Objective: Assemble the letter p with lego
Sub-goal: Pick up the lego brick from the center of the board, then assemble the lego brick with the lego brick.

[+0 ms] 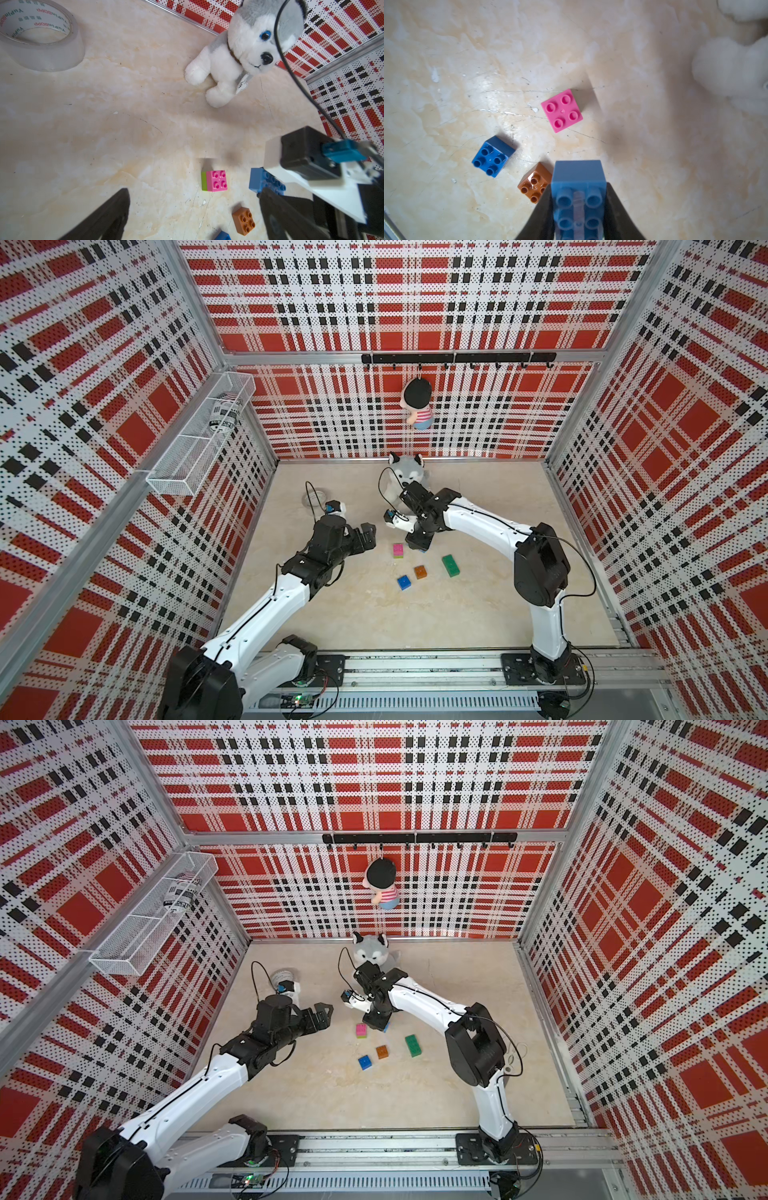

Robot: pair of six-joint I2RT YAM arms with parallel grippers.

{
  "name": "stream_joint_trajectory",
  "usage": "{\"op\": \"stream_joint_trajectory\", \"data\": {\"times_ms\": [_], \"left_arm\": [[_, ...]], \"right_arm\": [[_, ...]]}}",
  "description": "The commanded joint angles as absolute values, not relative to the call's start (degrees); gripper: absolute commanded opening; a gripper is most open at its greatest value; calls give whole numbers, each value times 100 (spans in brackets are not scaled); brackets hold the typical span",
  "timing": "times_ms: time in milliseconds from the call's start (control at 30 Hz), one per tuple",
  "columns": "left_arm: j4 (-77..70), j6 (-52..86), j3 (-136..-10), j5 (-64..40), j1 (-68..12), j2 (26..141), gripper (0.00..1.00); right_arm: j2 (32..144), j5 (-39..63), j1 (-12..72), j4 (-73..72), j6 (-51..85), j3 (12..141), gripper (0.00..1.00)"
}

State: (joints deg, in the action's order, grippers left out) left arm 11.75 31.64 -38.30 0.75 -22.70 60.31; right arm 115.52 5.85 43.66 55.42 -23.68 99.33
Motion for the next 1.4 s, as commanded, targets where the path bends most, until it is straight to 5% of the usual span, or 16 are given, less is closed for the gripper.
{"op": "stream_joint_trajectory", "data": {"times_ms": [0, 1367], "left_arm": [[829, 3158, -3740, -174, -2206, 5941, 98], [1768, 2715, -3929, -259, -1759, 5133, 98]], "right_arm": [[11518, 1313, 4412, 5767, -3464, 10132, 19], [12626, 420, 4733, 5328, -4176, 10557, 21]]}}
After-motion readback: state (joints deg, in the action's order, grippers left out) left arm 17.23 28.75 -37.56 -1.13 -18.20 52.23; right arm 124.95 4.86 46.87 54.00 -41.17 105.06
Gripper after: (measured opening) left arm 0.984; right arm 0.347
